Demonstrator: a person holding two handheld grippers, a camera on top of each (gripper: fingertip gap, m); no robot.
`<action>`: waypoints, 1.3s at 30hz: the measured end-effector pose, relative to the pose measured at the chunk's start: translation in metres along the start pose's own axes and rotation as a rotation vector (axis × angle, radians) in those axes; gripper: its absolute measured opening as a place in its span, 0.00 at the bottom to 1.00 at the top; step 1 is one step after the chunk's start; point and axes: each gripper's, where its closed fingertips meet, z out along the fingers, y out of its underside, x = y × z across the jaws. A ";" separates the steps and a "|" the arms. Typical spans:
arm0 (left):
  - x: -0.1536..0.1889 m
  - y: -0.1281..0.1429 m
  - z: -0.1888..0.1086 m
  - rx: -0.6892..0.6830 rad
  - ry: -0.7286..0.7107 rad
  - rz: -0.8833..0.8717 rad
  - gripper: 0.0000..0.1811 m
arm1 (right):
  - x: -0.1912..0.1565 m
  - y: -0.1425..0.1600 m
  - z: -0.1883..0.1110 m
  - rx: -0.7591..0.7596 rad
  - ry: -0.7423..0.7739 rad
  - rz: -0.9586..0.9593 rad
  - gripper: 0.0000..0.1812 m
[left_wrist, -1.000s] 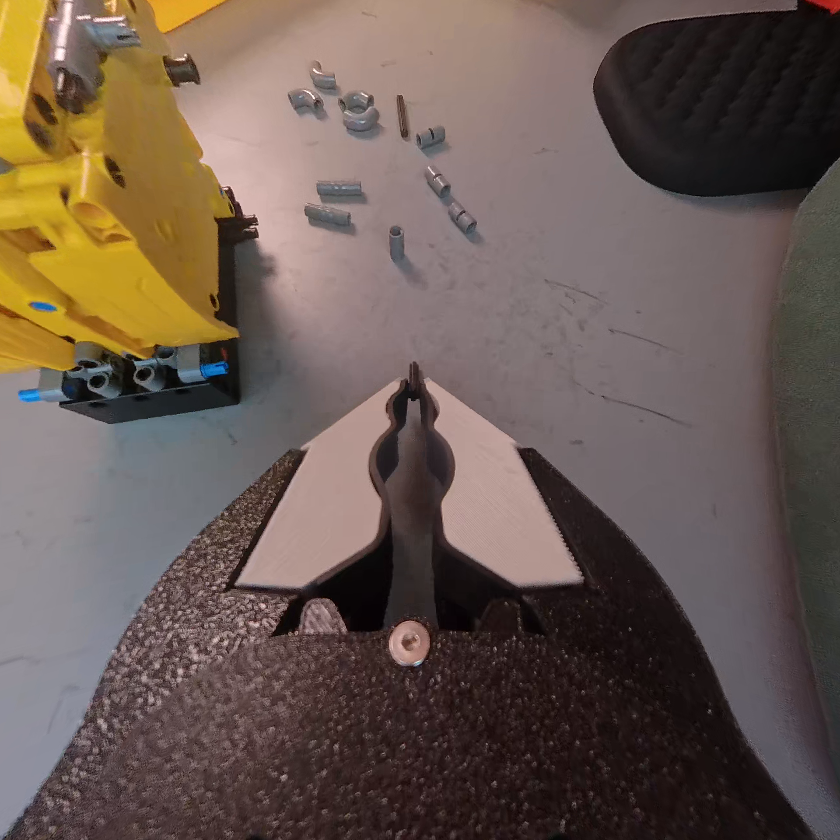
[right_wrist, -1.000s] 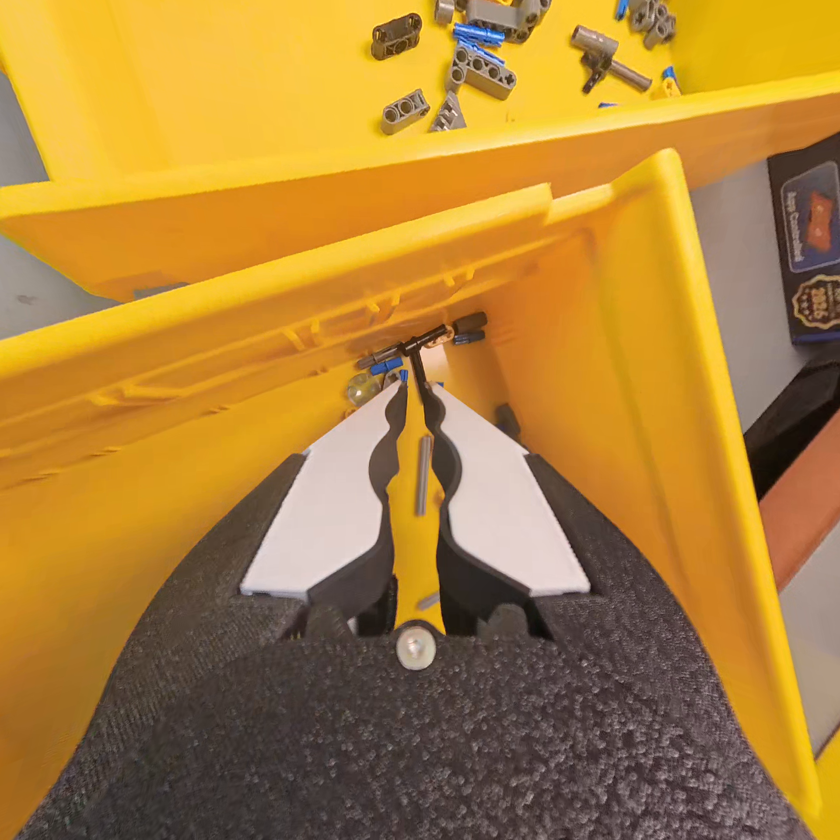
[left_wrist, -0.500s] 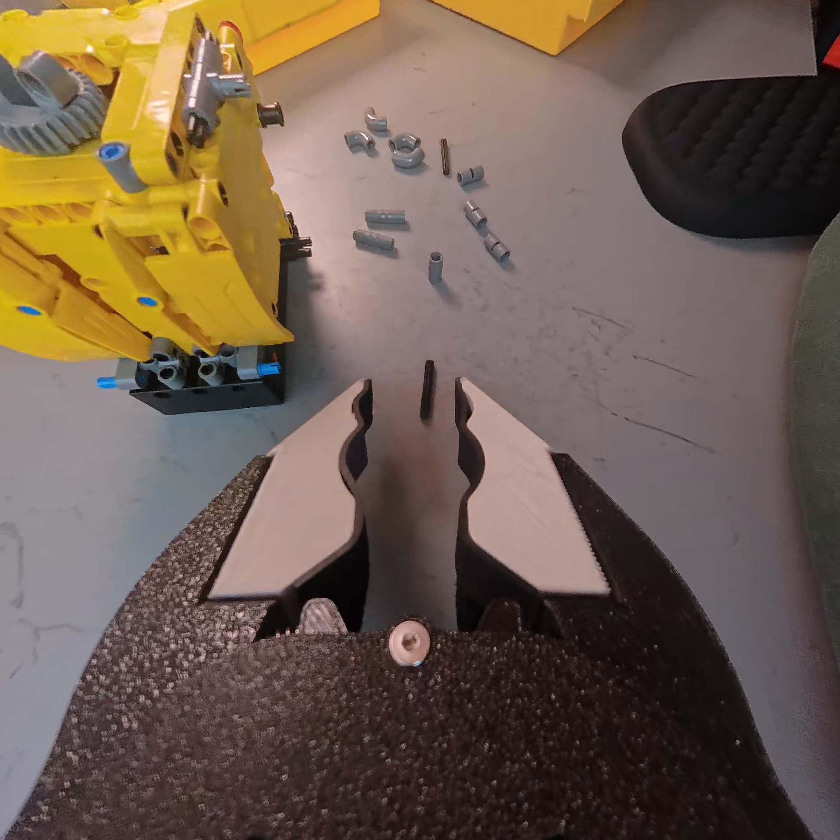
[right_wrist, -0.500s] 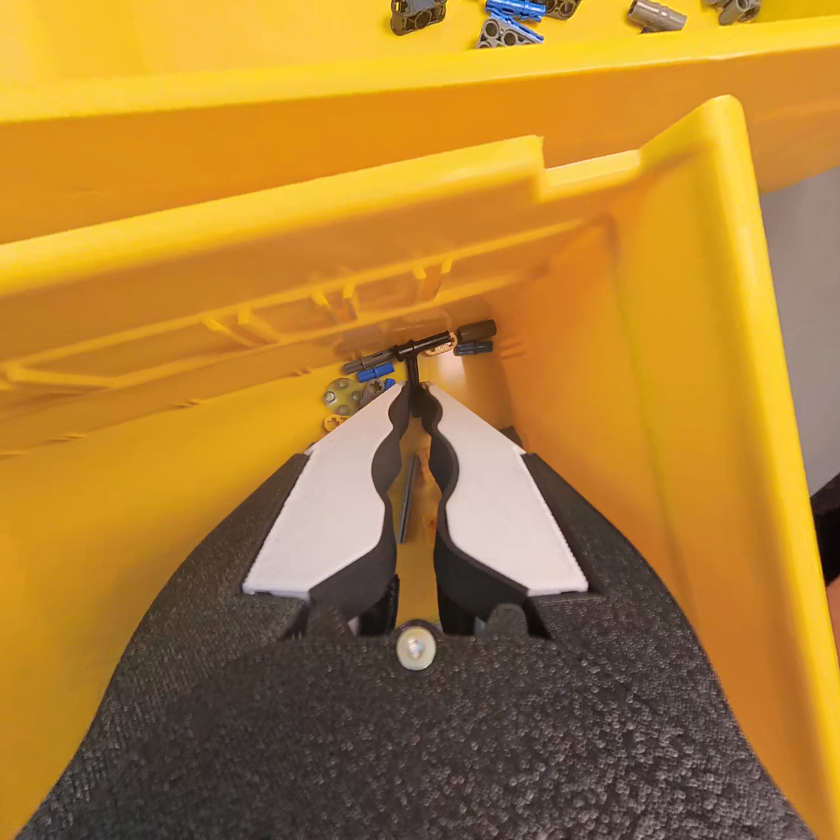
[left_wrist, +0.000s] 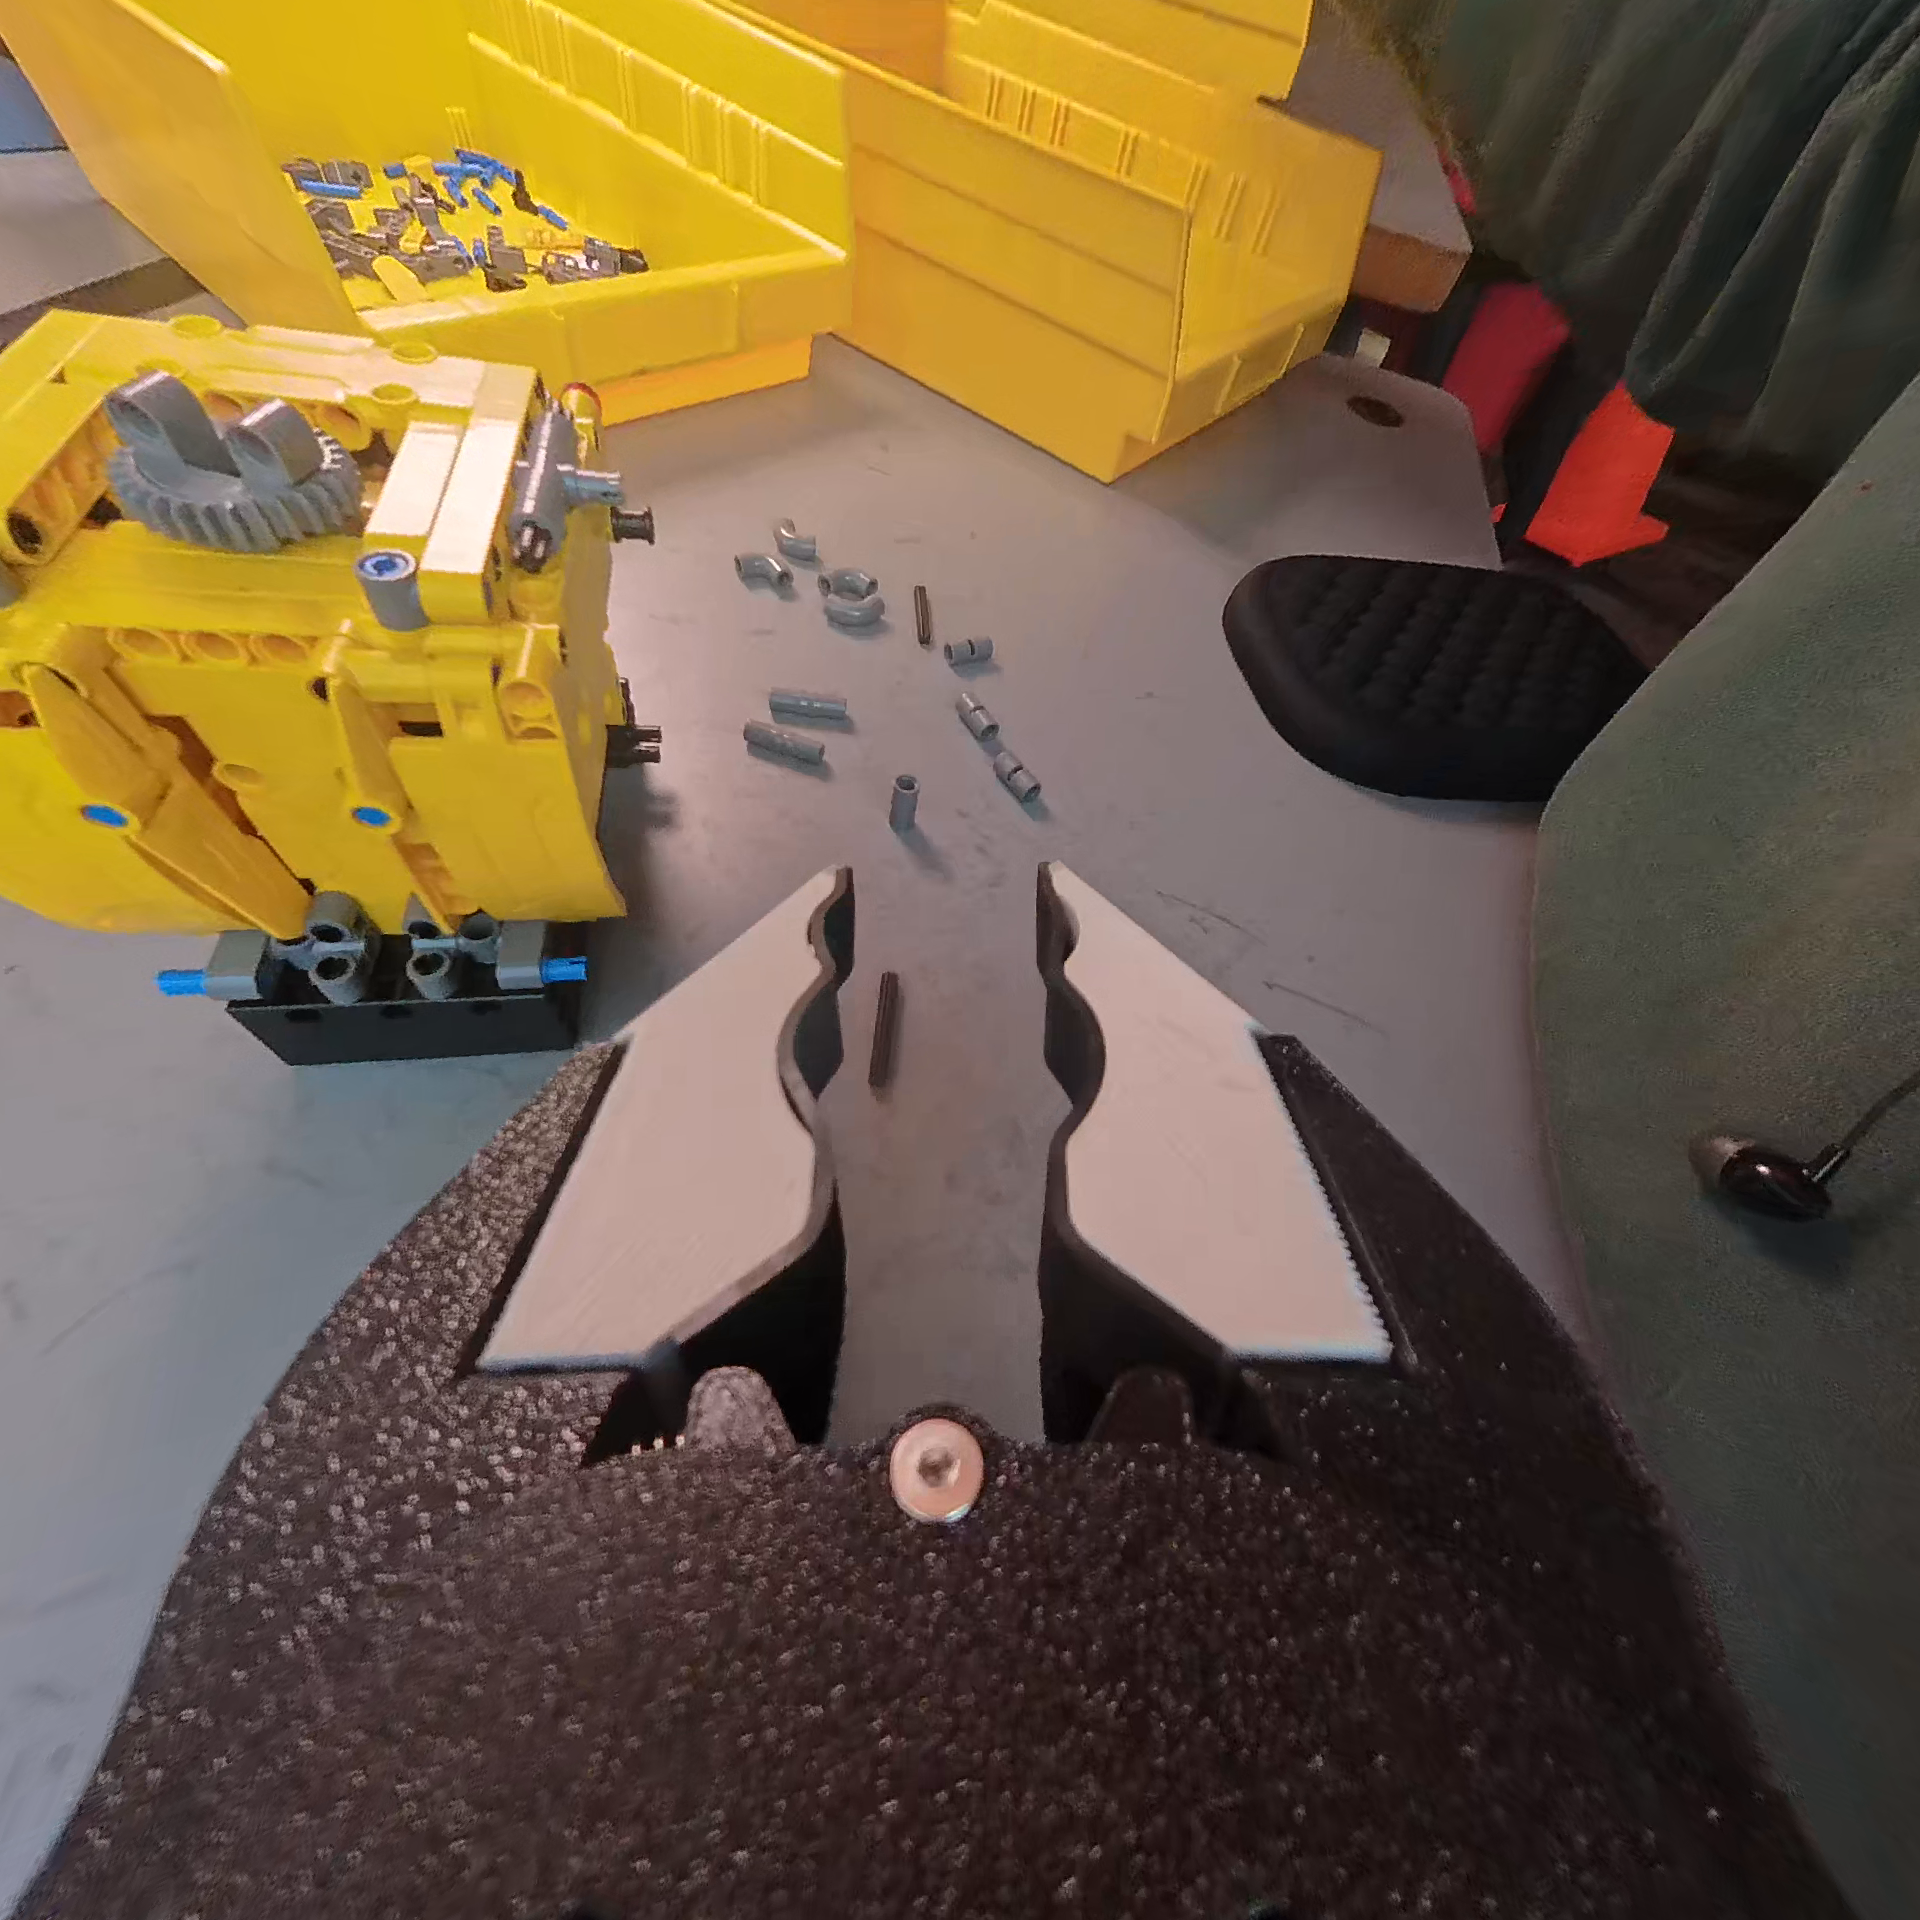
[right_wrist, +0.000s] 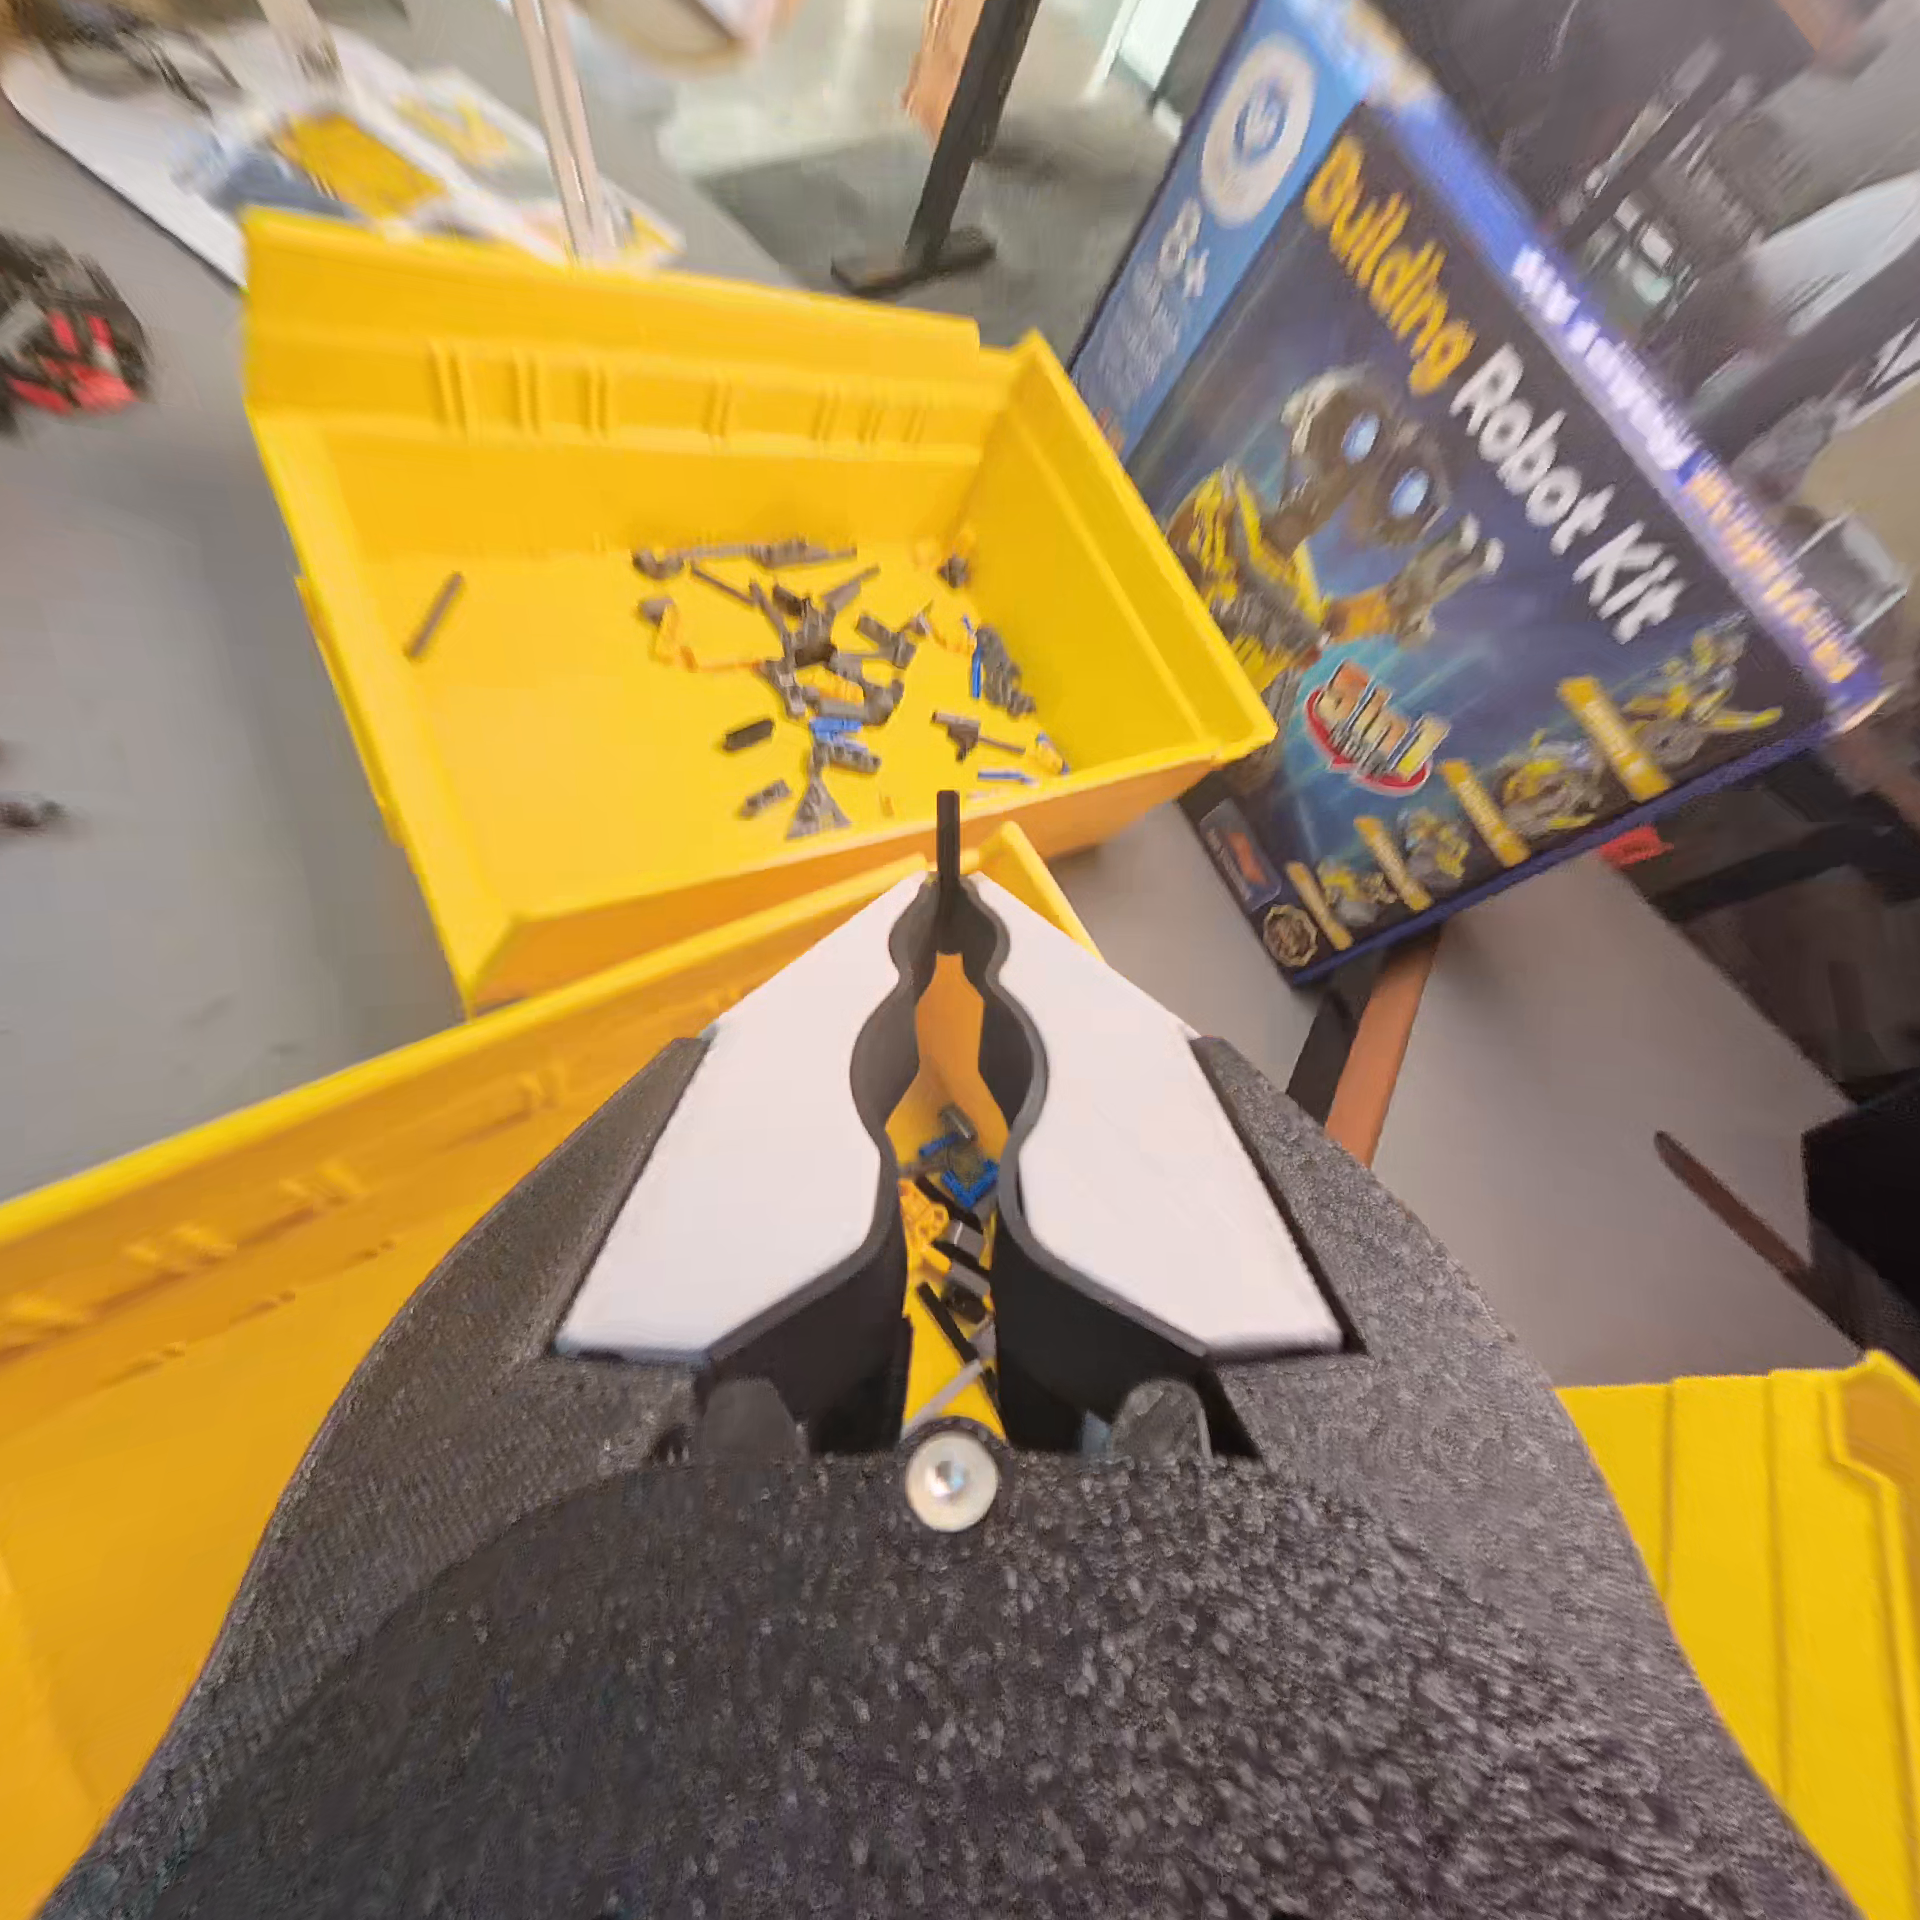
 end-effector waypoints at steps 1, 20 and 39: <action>0.002 -0.002 0.000 0.013 0.007 -0.006 0.19 | -0.009 -0.022 -0.015 0.068 0.006 -0.013 0.02; 0.036 -0.033 0.007 0.180 0.084 -0.009 0.13 | -0.380 -0.106 -0.027 0.324 -0.459 -0.460 0.02; 0.030 -0.015 0.003 0.034 0.058 0.130 0.02 | -0.405 -0.097 -0.027 0.357 -0.506 -0.476 0.04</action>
